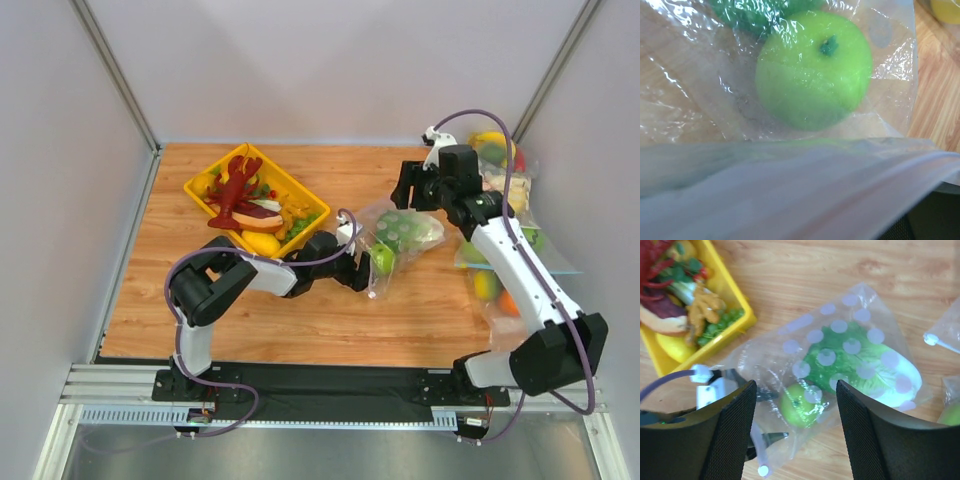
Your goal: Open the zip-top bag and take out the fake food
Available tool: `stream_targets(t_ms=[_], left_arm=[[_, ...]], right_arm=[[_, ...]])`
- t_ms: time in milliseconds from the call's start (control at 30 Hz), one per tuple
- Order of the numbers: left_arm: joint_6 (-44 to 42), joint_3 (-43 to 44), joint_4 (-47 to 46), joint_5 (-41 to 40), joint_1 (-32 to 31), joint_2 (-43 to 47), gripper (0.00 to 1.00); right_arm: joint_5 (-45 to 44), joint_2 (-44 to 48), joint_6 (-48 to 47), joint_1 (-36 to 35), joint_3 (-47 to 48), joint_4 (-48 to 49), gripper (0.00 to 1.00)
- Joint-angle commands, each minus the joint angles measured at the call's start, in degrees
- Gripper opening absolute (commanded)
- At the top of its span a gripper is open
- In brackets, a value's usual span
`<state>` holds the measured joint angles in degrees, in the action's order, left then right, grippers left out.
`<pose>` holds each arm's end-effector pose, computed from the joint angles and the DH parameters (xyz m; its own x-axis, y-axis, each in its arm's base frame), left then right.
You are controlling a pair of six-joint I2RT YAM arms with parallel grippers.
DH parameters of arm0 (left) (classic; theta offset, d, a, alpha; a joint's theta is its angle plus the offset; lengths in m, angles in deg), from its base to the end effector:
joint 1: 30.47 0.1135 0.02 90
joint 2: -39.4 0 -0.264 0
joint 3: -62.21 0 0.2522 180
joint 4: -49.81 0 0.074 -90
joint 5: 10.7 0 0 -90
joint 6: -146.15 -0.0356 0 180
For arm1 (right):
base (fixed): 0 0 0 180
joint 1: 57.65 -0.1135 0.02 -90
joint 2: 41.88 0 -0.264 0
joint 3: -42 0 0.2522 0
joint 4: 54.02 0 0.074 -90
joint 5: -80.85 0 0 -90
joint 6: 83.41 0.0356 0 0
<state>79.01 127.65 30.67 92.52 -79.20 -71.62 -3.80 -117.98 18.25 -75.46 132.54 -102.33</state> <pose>0.2501 -0.2974 0.1314 -0.6073 0.1187 -0.7855 0.6846 0.5799 -0.4417 0.2767 0.0924 0.3717 -0.5961 0.0199 -0.8027 -0.2632 0.9396 0.2187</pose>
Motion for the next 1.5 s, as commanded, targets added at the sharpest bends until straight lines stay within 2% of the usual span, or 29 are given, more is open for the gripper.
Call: stream_targets(t_ms=[0,233,433,700,1167,1233,1267,1367,1467], left_arm=[[1.0,-0.4,-4.4,2.4,0.2,0.5,0.87],[1.3,-0.1,-5.9,3.2,0.4,0.6,0.87],[2.0,1.7,-6.7,4.0,0.6,0.1,0.88],[2.8,4.5,-7.3,4.8,0.7,-2.2,0.9],[2.8,10.0,-5.9,4.9,0.7,-6.3,0.92],[2.8,10.6,-6.0,5.4,0.7,-6.6,0.87],[2.7,10.8,-5.9,5.8,0.7,-6.7,0.72],[2.1,10.4,-5.3,6.0,0.7,-6.3,0.48],[1.1,8.5,-4.4,6.9,1.1,-4.7,0.32]], right_arm=[[1.6,-4.4,1.1,1.5,-4.1,2.5,0.67],[0.9,-12.1,1.6,3.9,-7.4,6.6,0.63],[-0.3,-18.4,1.9,4.5,-8.0,6.1,0.52],[4.4,-18.5,3.2,4.3,-11.9,7.1,0.5],[10.1,-19.0,4.1,2.2,-13.4,8.1,0.46],[10.2,-19.5,4.1,2.1,-13.5,8.1,0.46],[10.4,-19.5,4.2,2.0,-13.7,8.1,0.45],[9.9,-19.8,3.9,2.0,-13.8,7.9,0.45],[8.6,-20.4,3.3,2.0,-13.3,7.3,0.44]])
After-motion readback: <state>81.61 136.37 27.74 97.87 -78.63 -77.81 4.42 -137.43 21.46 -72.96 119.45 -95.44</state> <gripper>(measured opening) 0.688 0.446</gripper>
